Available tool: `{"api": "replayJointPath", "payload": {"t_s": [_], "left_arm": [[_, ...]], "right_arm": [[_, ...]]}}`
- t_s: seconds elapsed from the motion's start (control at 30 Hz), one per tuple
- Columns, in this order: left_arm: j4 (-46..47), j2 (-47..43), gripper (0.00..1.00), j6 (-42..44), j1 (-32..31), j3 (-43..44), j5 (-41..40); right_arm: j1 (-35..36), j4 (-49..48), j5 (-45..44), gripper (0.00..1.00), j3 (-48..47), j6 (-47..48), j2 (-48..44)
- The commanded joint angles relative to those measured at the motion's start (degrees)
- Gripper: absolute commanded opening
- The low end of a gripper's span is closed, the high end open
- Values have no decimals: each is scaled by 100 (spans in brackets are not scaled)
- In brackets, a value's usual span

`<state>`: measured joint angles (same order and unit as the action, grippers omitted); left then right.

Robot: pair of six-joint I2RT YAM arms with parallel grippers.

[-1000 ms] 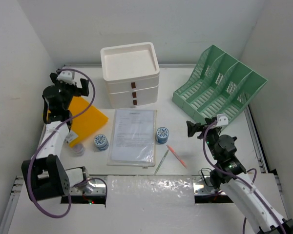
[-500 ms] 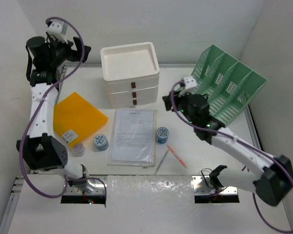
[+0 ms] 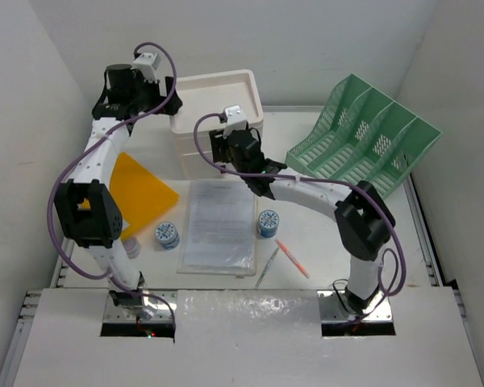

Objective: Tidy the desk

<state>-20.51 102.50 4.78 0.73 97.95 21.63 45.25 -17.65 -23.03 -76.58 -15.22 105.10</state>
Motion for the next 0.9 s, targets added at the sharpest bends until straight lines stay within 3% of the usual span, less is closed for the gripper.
{"api": "replayJointPath", "payload": {"t_s": [0.0, 0.43, 0.57, 0.77, 0.87], "left_arm": [[302, -186, 86, 129, 15, 50, -361], [891, -142, 83, -152, -29, -689, -27], [961, -142, 83, -196, -29, -760, 17], [1014, -178, 82, -240, -21, -786, 105], [1049, -186, 82, -249, -29, -795, 105]], "right_arm": [[159, -265, -650, 61, -410, -24, 300], [396, -1065, -2047, 44, -613, -86, 828], [396, -1048, -2188, 37, -797, -95, 1047], [388, -1205, -2320, 35, -710, -191, 1127], [388, -1302, -2382, 25, -692, -174, 1153]]}}
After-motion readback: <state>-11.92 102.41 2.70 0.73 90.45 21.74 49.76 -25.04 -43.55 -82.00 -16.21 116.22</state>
